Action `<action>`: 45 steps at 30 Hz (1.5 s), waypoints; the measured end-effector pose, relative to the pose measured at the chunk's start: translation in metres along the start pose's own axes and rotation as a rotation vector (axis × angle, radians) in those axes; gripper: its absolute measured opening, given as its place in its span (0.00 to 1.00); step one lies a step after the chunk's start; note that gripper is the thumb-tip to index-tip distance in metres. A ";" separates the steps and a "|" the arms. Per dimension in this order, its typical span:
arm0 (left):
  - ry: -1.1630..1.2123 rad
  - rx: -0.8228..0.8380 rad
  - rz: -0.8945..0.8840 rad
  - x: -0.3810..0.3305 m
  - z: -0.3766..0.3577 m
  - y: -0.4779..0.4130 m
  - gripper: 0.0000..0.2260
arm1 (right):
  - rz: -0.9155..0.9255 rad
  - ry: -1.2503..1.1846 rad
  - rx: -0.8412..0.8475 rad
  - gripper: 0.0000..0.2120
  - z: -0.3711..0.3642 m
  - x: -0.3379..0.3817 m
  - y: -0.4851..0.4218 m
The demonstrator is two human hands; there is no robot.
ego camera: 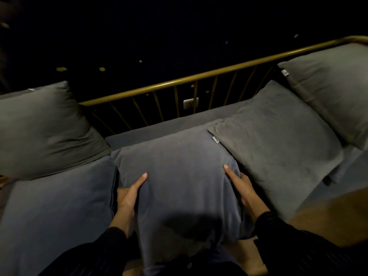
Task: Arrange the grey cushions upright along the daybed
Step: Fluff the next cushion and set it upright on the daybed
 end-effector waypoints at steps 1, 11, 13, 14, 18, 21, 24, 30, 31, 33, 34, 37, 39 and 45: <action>0.012 0.006 -0.023 -0.001 0.007 0.004 0.48 | 0.019 -0.012 0.021 0.46 -0.003 0.002 0.007; 0.203 -0.053 -0.232 -0.031 0.096 0.037 0.50 | 0.251 -0.131 0.293 0.25 -0.064 0.048 0.069; 0.243 -0.020 -0.298 -0.040 0.100 0.041 0.43 | 0.275 -0.145 0.312 0.24 -0.069 0.065 0.073; 0.268 -0.001 -0.334 -0.045 0.099 0.040 0.40 | 0.284 -0.156 0.307 0.23 -0.068 0.074 0.073; 0.321 0.104 -0.434 -0.071 0.070 0.038 0.34 | 0.338 -0.188 0.295 0.24 -0.056 0.115 0.064; 0.324 0.202 -0.471 -0.102 0.038 0.027 0.37 | 0.401 -0.211 0.281 0.27 -0.042 0.155 0.046; 0.280 0.266 -0.552 -0.148 0.004 0.020 0.45 | 0.457 -0.246 0.282 0.26 -0.033 0.200 0.027; 0.243 0.291 -0.678 -0.235 -0.046 0.001 0.44 | 0.547 -0.277 0.291 0.32 -0.034 0.276 -0.013; 0.231 0.287 -0.693 -0.245 -0.051 -0.002 0.44 | 0.549 -0.289 0.291 0.29 -0.036 0.284 -0.020; 0.207 0.276 -0.698 -0.254 -0.062 -0.014 0.46 | 0.550 -0.311 0.301 0.25 -0.042 0.293 -0.038; 0.195 0.270 -0.694 -0.255 -0.068 -0.019 0.45 | 0.534 -0.312 0.299 0.26 -0.044 0.292 -0.047; 0.130 0.253 -0.648 -0.240 -0.091 -0.034 0.47 | 0.432 -0.299 0.298 0.40 -0.046 0.265 -0.079; 0.130 0.272 -0.550 -0.213 -0.108 -0.045 0.52 | 0.313 -0.258 0.296 0.47 -0.043 0.236 -0.098; 0.195 0.273 -0.389 -0.193 -0.135 -0.069 0.39 | 0.202 -0.168 0.267 0.42 -0.048 0.229 -0.129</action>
Point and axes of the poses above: each hand's wrist, its own y-axis away from the middle knuckle, its own z-axis out of the back of the hand, x = y × z, the point moved 4 cm from there along -y, towards the middle knuckle
